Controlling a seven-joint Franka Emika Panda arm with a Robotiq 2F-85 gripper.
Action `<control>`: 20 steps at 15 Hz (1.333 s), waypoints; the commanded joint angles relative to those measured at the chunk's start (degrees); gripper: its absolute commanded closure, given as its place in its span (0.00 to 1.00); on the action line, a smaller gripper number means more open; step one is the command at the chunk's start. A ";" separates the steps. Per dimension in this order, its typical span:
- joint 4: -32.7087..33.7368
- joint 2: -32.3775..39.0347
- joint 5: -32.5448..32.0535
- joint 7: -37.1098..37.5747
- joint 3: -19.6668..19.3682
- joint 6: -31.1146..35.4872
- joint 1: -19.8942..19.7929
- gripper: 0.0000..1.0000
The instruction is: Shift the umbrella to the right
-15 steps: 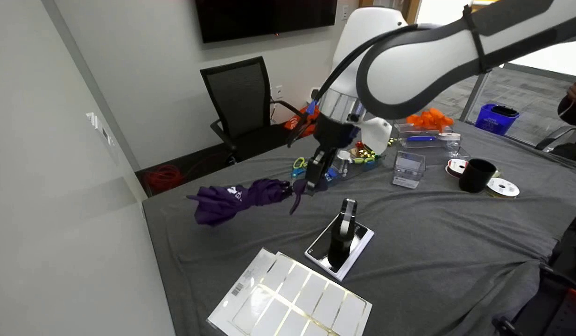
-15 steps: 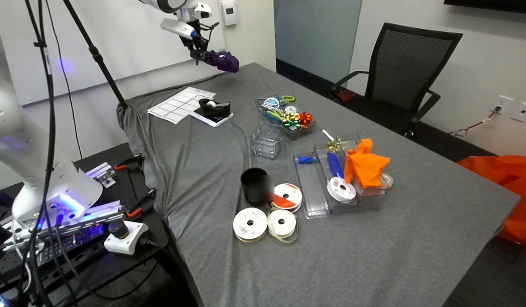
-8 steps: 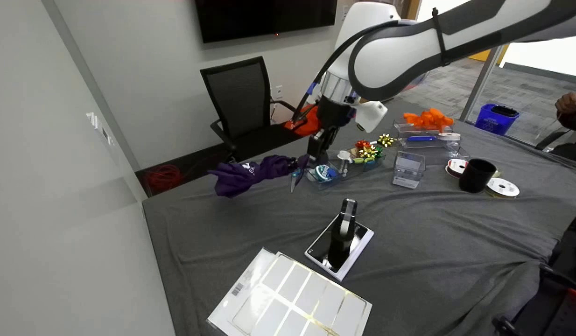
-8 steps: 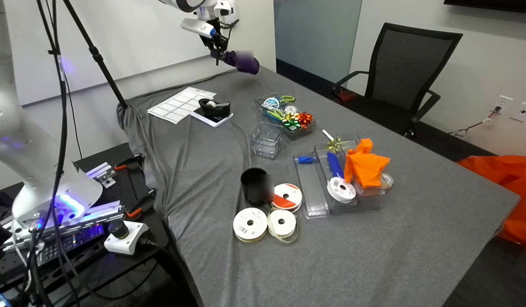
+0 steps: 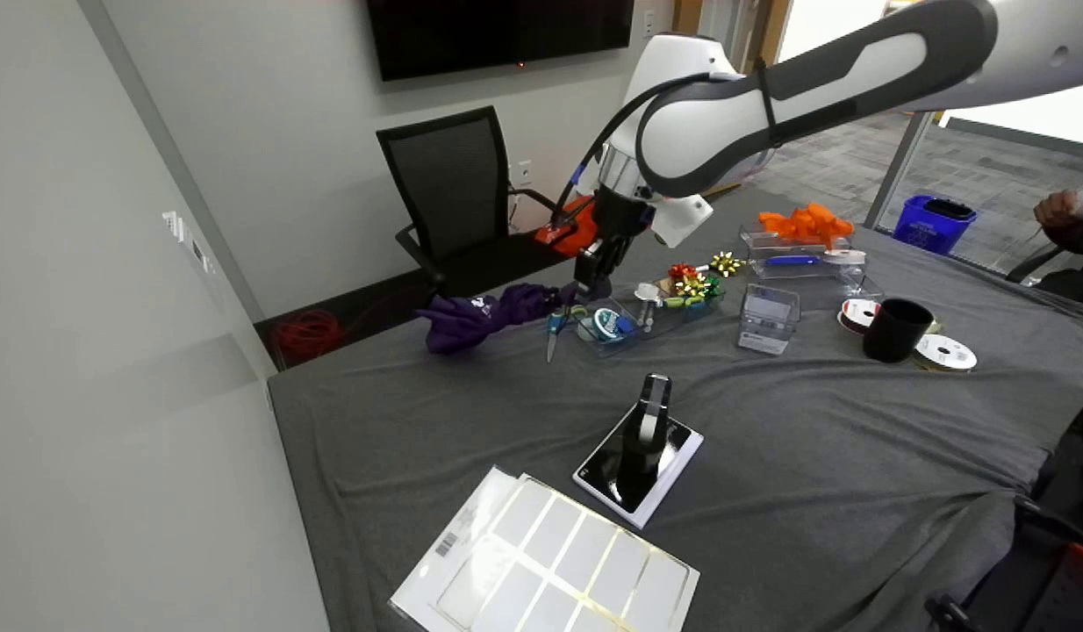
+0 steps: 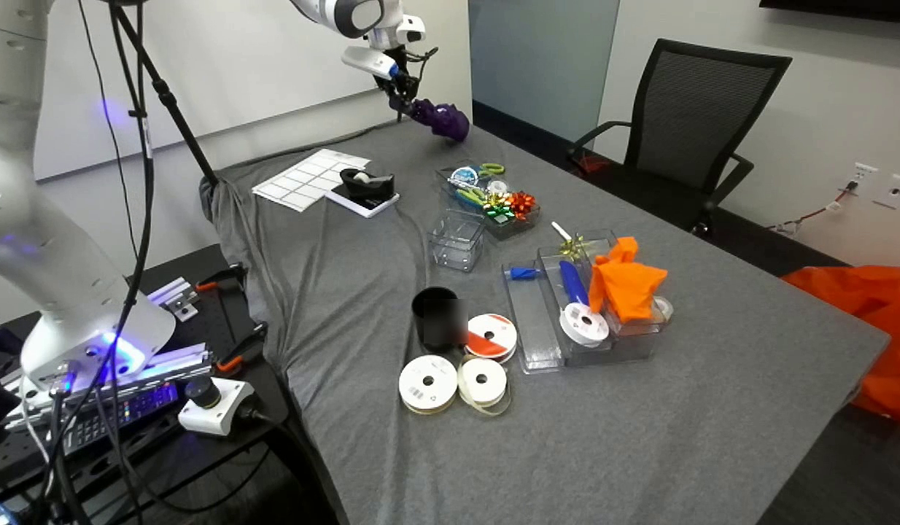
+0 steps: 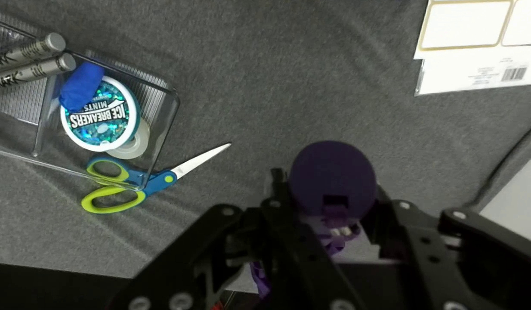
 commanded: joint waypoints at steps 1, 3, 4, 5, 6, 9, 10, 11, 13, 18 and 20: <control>4.23 3.14 -0.69 -2.44 0.47 2.90 -1.13 0.84; 4.87 4.39 -1.65 -2.83 0.21 4.06 -1.09 0.84; 5.10 5.07 -2.47 -2.75 -0.09 4.47 -0.93 0.84; 5.26 5.65 -3.29 -2.58 -0.33 4.42 -0.80 0.84; 5.30 6.14 -4.24 -2.36 -0.60 4.60 -0.60 0.84; 5.48 7.26 -6.29 -1.30 -1.08 3.58 -0.18 0.84; 5.54 7.72 -6.58 -1.06 -1.08 2.99 -0.13 0.84; 5.74 8.14 -6.53 -0.96 -0.90 2.27 -0.19 0.84; 5.83 8.80 -6.71 0.15 -1.22 0.44 0.23 0.84; 7.00 10.50 -7.75 7.79 -3.73 -7.75 2.67 0.84; 7.87 11.33 -7.65 10.94 -4.41 -10.65 3.48 0.84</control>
